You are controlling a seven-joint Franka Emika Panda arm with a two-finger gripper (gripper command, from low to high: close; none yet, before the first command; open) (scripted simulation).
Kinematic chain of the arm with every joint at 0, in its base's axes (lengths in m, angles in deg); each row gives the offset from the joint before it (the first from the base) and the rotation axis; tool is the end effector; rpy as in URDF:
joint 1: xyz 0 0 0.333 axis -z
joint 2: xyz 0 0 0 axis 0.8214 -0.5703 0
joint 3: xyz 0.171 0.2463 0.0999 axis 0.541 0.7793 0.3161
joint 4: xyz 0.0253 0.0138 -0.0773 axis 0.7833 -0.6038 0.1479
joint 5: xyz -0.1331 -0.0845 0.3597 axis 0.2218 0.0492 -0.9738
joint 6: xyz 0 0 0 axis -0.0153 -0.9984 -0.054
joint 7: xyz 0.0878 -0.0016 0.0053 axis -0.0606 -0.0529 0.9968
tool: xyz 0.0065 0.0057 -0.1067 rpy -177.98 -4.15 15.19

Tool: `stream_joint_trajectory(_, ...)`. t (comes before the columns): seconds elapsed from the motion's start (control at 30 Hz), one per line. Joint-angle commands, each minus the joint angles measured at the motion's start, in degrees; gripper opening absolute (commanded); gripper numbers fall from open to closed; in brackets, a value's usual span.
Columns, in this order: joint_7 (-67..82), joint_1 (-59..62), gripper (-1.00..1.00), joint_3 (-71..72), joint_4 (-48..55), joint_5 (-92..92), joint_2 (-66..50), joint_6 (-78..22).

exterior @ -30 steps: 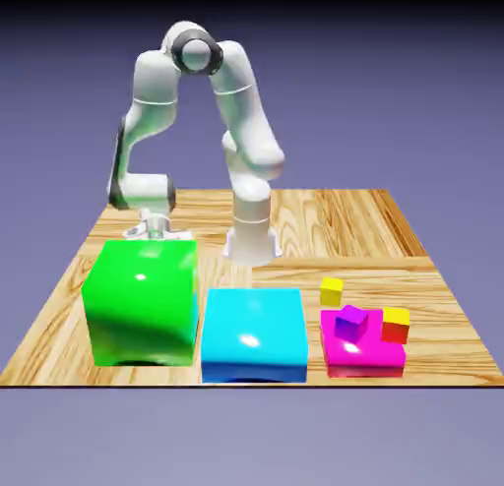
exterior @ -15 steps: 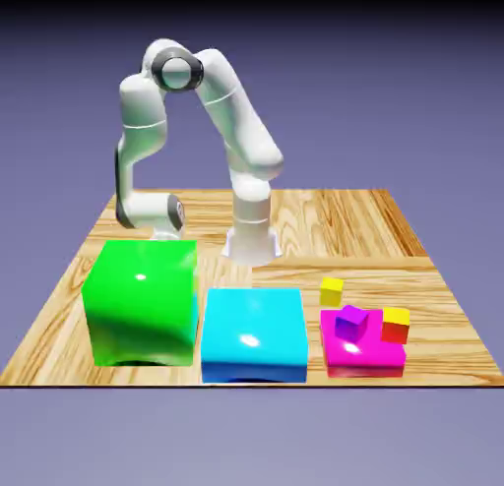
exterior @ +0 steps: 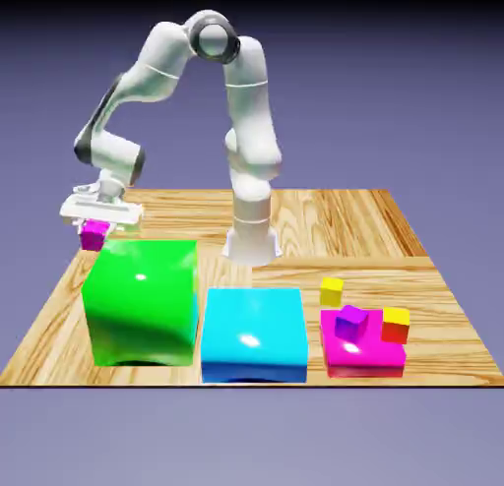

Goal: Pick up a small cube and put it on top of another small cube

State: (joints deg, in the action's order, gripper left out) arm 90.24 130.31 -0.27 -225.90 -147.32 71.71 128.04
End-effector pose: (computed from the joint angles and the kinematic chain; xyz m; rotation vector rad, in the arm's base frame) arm 0.0958 -0.4423 0.2824 -2.2187 1.0127 -1.6393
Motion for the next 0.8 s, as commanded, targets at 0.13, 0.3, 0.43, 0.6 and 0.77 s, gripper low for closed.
stream_joint_trajectory(0.13, -12.4, 1.9, -1.0, 3.4, 4.8, 2.7, 6.1, 5.2)
stream_joint_trajectory(0.3, -24.8, -2.0, -1.0, 8.2, 5.8, 8.4, 10.4, 8.4)
stream_joint_trajectory(0.43, -34.8, -5.1, -1.0, 12.2, 6.5, 12.9, 13.7, 10.9)
stream_joint_trajectory(0.6, -47.3, -8.9, -1.0, 17.1, 7.5, 18.6, 17.9, 14.1)
stream_joint_trajectory(0.77, -59.7, -12.8, -1.0, 22.0, 8.5, 24.2, 22.1, 17.3)
